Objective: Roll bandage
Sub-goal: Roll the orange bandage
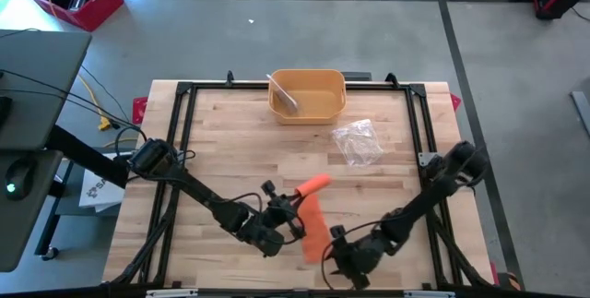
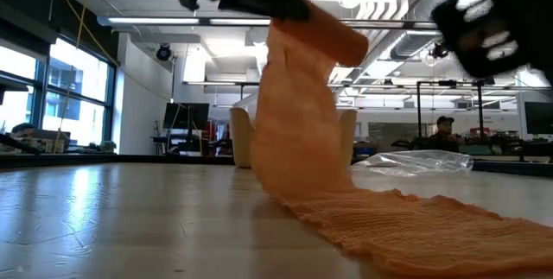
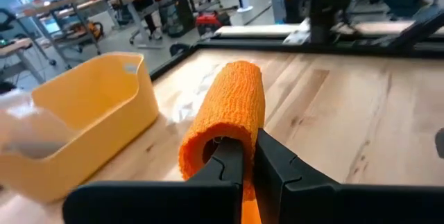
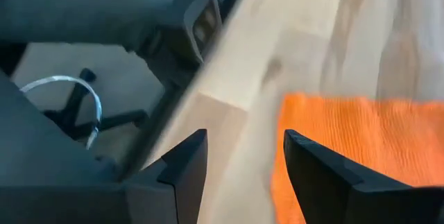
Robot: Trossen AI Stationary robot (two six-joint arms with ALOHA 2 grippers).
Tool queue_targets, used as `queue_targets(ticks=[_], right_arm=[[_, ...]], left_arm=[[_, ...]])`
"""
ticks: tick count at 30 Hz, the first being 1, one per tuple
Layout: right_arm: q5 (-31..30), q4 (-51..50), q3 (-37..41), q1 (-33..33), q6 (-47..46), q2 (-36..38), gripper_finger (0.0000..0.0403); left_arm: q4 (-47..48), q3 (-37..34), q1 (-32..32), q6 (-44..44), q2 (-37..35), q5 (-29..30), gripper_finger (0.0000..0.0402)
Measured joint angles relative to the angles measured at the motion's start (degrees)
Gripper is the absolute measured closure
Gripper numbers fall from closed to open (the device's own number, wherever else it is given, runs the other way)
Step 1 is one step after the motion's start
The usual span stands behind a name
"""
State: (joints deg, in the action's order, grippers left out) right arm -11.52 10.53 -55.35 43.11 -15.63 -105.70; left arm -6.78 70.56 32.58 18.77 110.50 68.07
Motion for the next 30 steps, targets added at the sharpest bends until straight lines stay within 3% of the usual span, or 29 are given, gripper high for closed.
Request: queue_targets(ticks=[8, 12, 16, 20, 25, 30], right_arm=[[1.49, -1.63, 0.02, -5.72, 0.71, -4.41, 0.0222], [6.87, -1.03, 0.02, -7.65, 4.07, -6.12, 0.0222], [8.18, -0.22, -0.13, -8.4, 5.64, -7.65, 0.0228], [8.43, -0.2, -0.31, -8.76, 5.15, -8.34, 0.0277], [7.67, -1.31, -0.19, -7.85, 4.2, -7.32, 0.0382], [7.19, -4.8, 0.26, -3.76, 2.51, -1.61, 0.0394]], left_arm=[[0.34, -5.94, 0.97, 8.86, -0.22, 1.55, 0.0396], [0.02, -8.03, 1.44, 12.56, -0.22, 1.86, 0.0396], [0.0, -8.87, 1.89, 14.82, -0.22, 1.88, 0.0395], [0.02, -8.91, 2.32, 15.04, -0.2, 1.99, 0.0395], [0.87, -8.91, 3.08, 15.1, -0.2, 2.28, 0.0395], [2.04, -8.88, 4.2, 15.1, -0.2, 2.01, 0.0394]])
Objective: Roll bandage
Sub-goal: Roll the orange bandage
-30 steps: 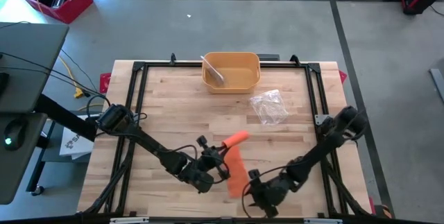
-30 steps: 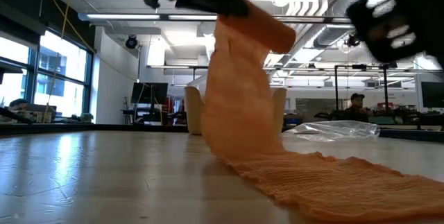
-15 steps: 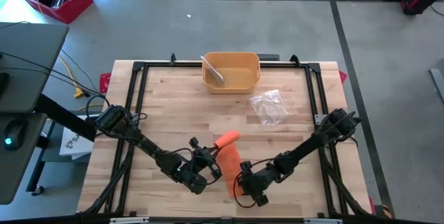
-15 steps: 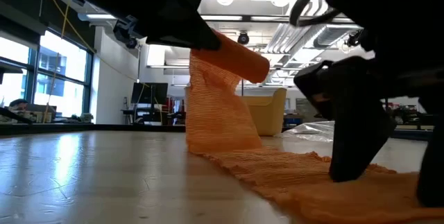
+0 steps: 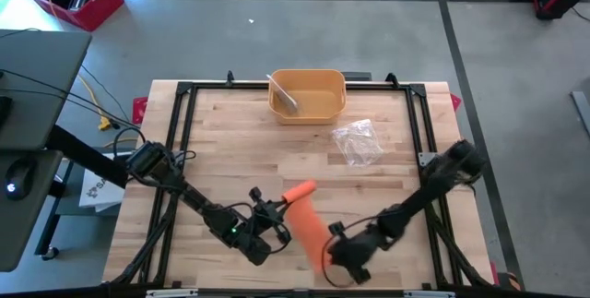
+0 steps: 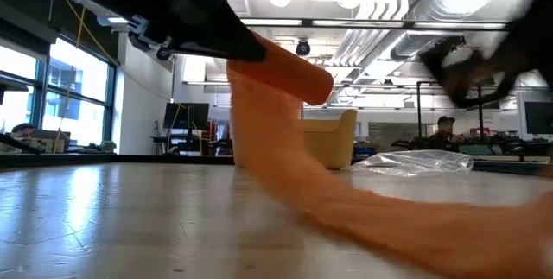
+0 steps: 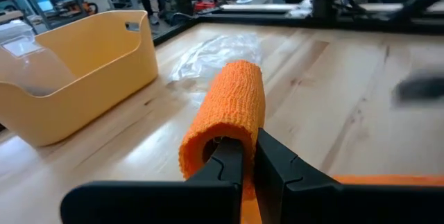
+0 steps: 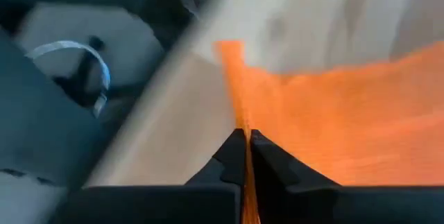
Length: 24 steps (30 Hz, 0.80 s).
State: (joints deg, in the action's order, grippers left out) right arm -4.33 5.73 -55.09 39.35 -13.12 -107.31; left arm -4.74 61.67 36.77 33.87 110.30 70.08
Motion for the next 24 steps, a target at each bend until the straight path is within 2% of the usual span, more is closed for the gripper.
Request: queue_targets(ticks=[8, 13, 18, 24], right_arm=[[-15.48, -3.24, -0.3, 9.2, 4.81, 17.49, 0.0401], [-25.77, -9.94, -0.37, 13.07, 9.21, 28.45, 0.0402], [-32.49, -12.06, -0.39, 10.94, 13.57, 35.62, 0.0402], [-37.82, -14.08, -0.37, 4.6, 14.82, 37.64, 0.0402]], left_arm=[[2.36, 0.02, 0.9, 0.87, 0.0, -3.75, 0.0394], [-0.02, 0.02, 1.18, -1.91, 0.0, -12.17, 0.0394], [-3.55, 0.03, 1.42, -2.99, 0.43, -18.18, 0.0394], [-8.67, 0.04, 2.79, -4.89, 0.44, -22.04, 0.0394]])
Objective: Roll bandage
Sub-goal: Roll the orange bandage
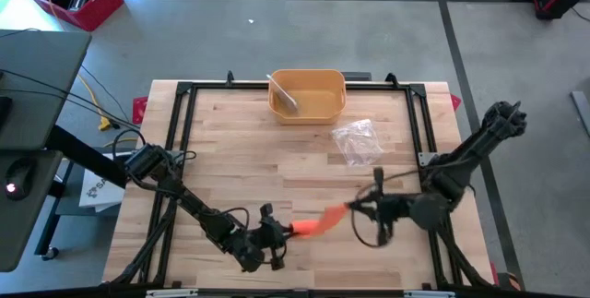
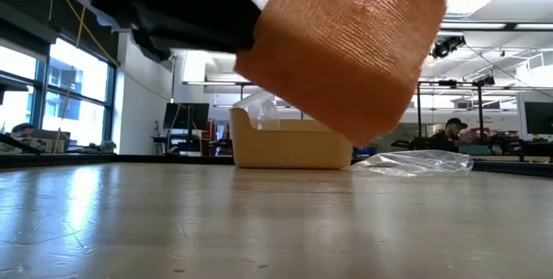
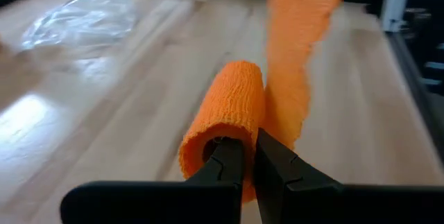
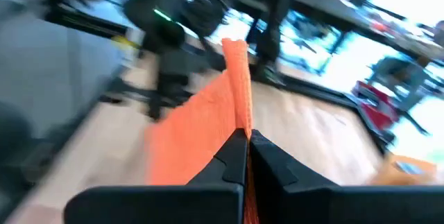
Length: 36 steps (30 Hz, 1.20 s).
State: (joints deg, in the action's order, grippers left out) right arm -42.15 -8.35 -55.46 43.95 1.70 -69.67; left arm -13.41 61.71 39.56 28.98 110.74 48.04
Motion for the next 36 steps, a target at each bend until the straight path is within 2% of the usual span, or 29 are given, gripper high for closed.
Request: queue_targets(ticks=[7, 14, 18, 23, 28, 32, 36], right_arm=[[-0.34, -5.14, 0.0, -7.65, -4.58, -0.04, 0.0403], [-0.01, -12.69, 0.03, -14.25, -11.23, -0.03, 0.0403], [6.59, -13.94, 1.86, -17.79, -11.81, -1.13, 0.0403], [14.54, -2.06, 10.39, -20.16, -12.11, -3.42, 0.0403], [22.89, 19.59, 19.52, -19.24, -12.32, -6.94, 0.0403], [27.51, 31.99, 22.16, -17.19, -12.38, -10.76, 0.0403], [27.9, 35.54, 20.85, -14.54, -12.35, -14.11, 0.0392]], left_arm=[[-2.33, 1.25, 2.4, 0.72, 0.0, -3.78, 0.0394], [-11.24, 1.42, 2.87, -1.49, 0.6, -9.9, 0.0394], [-19.95, 1.43, 3.36, -7.04, 1.55, -11.42, 0.0394], [-34.11, 1.42, 4.18, -18.61, 2.4, -11.36, 0.0394], [-45.83, 1.58, 4.43, -29.14, 2.47, -11.36, 0.0394], [-47.05, 3.5, 4.15, -33.33, 2.47, -11.29, 0.0394], [-46.35, 6.18, 3.5, -35.7, 2.47, -9.27, 0.0394]])
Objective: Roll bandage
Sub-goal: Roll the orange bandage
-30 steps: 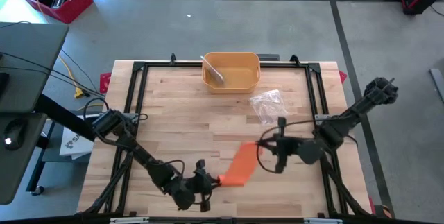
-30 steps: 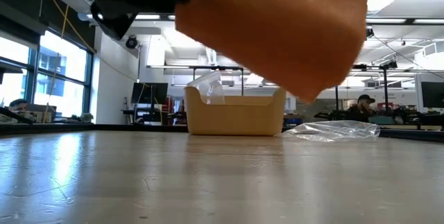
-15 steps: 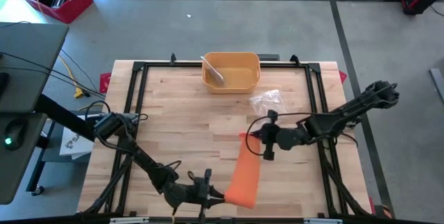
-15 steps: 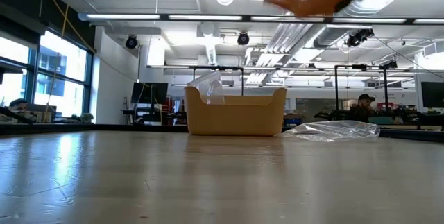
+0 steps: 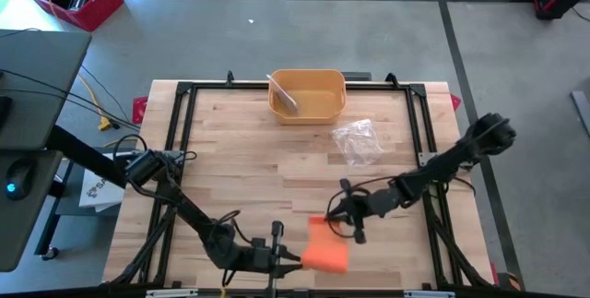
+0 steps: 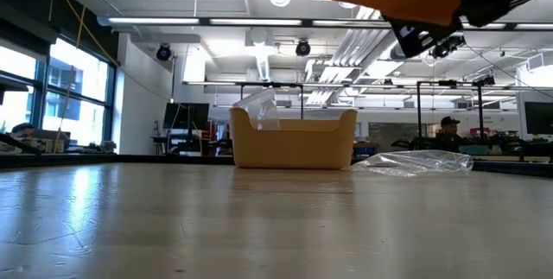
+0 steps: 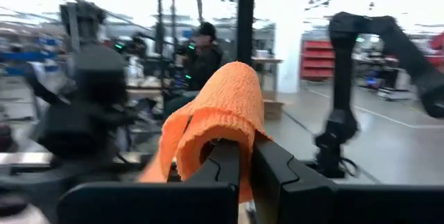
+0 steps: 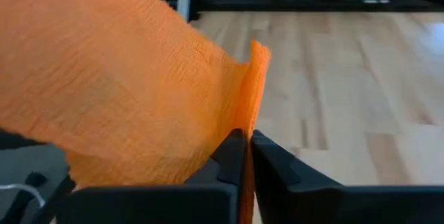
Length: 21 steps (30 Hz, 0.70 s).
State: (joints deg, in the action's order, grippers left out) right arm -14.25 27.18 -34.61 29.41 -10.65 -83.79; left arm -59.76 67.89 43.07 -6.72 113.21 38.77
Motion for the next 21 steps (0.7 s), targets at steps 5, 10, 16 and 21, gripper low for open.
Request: queue_targets(ticks=[5, 10, 16, 21], right_arm=[[-0.6, -1.18, -2.74, 3.54, -1.61, -1.88, 0.0327], [-0.92, -3.07, -3.32, 7.32, -3.06, -0.51, 0.0253], [-9.24, -8.72, -3.32, 15.36, -7.25, 1.59, 0.0239], [-15.64, -12.49, -4.58, 22.92, -11.74, 1.29, 0.0238]], left_arm=[[0.07, 2.65, 0.13, -2.99, 0.0, 6.35, 0.0394], [1.38, 3.09, 1.13, -3.15, 0.0, 10.2, 0.0394], [8.85, 3.09, 1.36, 7.84, 0.0, 12.37, 0.0394], [21.01, 3.17, 0.08, 26.71, -0.02, 14.02, 0.0394]])
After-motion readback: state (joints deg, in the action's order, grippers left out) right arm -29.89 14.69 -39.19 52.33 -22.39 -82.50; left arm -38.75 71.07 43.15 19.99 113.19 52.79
